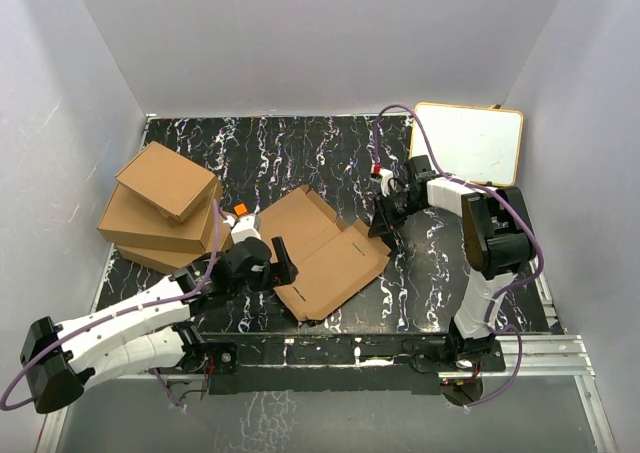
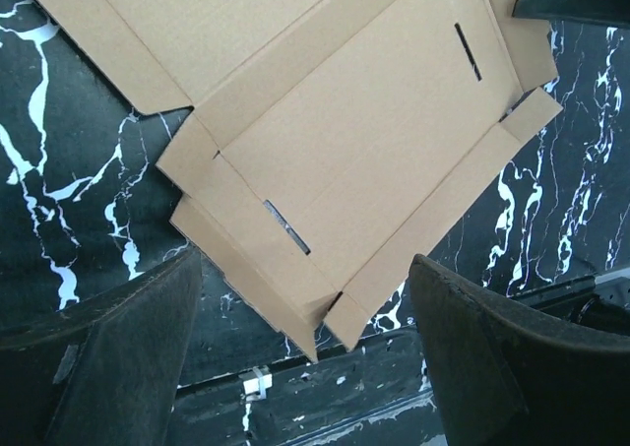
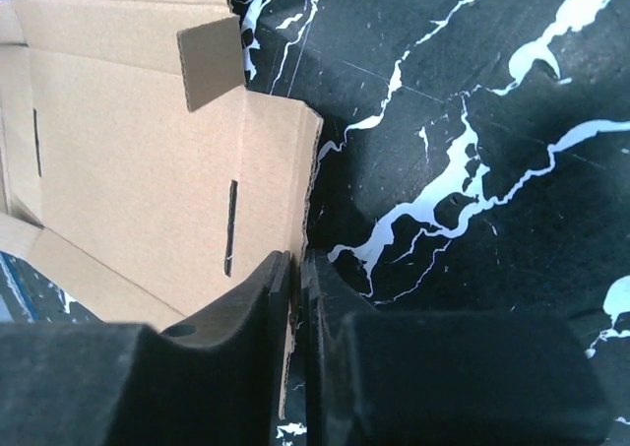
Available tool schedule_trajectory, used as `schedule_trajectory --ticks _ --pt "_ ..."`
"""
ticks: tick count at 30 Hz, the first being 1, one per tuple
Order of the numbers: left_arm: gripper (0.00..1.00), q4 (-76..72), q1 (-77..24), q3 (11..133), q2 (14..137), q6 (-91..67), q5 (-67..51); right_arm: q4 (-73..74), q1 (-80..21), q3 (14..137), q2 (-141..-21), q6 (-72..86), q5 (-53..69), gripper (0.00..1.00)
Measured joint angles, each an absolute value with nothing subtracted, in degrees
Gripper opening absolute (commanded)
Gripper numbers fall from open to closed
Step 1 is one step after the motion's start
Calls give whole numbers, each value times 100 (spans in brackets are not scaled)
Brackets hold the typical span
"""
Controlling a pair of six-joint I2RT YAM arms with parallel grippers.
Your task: Fold the paper box
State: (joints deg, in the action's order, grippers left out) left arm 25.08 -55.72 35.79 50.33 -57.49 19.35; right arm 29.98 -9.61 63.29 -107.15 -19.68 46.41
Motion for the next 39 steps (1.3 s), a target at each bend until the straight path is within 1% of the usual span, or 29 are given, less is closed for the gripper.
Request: schedule_trajectory --ticks 4,11,14,15,18,21,25,26,29,34,36,39 --pt "83 2292 -5378 3594 5293 -5564 1640 2834 -849 6154 -10604 -1782 4604 8" --pt "84 1741 -4818 3756 5655 -5242 976 2794 95 5636 -9688 -1852 4491 8" --pt "85 1358 -4569 3763 5841 -5177 582 2810 497 5634 -9443 -2067 4425 10" --pt "86 1251 -4512 3763 5889 -5162 486 2823 622 5634 -9389 -2158 4388 14" --pt "87 871 -4303 3767 6106 -5164 163 2849 884 5599 -9275 -2425 4239 32" --pt "88 473 -4073 3804 6414 -5223 -191 2899 934 5500 -9216 -2602 4143 46" --pt "88 -8 -3817 3896 6963 -5343 -530 2961 934 5457 -9172 -2740 3972 59" --pt "87 -97 -3767 3938 7113 -5374 -572 2965 950 5448 -9131 -2757 3959 60" --pt "86 -344 -3686 4049 7467 -5433 -585 2939 1076 5345 -8790 -2801 4071 60" --pt "77 -609 -3559 4228 7913 -5435 -510 2823 1243 5030 -8023 -2808 4744 60" --pt "75 -622 -3452 4368 8134 -5365 -502 2792 1243 4936 -7896 -2805 5181 57" --pt "72 -569 -3310 4692 8556 -5175 -467 2836 1160 4886 -7981 -2847 5747 45"
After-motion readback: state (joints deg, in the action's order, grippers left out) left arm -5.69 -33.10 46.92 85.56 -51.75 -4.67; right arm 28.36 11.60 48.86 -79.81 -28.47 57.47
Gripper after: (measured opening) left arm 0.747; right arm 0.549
